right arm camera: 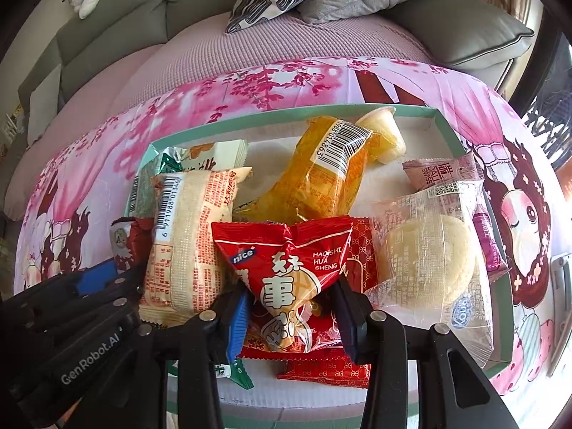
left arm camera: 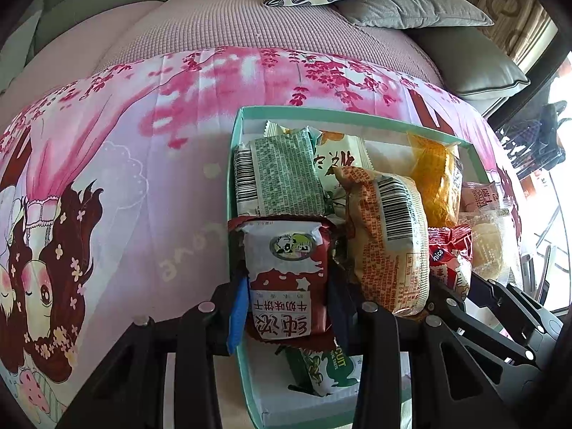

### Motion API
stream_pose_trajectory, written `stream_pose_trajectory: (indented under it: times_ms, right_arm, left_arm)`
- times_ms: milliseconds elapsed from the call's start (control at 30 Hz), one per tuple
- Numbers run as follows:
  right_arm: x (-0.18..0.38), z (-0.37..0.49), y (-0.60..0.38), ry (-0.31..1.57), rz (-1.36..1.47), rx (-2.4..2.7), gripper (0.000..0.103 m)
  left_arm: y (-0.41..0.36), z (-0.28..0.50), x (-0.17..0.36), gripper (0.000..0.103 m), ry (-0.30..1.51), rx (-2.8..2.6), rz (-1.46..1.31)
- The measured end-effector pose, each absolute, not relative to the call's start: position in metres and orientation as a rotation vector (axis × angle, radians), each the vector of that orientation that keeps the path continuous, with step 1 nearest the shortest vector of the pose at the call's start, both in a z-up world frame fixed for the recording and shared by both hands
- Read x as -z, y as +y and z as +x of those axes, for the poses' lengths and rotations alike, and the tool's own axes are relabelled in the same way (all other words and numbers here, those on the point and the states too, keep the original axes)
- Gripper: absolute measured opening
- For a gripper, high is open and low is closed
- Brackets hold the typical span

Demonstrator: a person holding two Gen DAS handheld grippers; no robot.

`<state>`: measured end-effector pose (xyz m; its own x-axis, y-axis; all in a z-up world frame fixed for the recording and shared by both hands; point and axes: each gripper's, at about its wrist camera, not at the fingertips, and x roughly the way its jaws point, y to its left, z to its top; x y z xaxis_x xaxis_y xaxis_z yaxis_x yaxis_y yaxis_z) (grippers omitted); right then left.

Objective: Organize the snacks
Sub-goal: 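Lower the milk biscuit box with the left tool while the right tool lowers the red packet into the tray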

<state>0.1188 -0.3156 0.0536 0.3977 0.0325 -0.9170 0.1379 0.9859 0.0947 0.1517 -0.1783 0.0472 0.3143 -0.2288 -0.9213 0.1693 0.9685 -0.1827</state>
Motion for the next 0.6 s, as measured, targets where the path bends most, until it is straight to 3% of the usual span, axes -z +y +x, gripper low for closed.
stream_pose_trajectory:
  times_ms: [267,600]
  right_arm:
    - [-0.0524,0.1194,-0.3159,1.163,0.172,0.079,0.048]
    - [-0.0569,0.1166,-0.3198,1.170,0.184,0.107,0.060]
  left_arm:
    - [-0.1792,0.1544,-0.0469,0.041,1.228,0.261,-0.061]
    - [-0.1745,0.1533,-0.0509,0.046,1.246,0.263,-0.095]
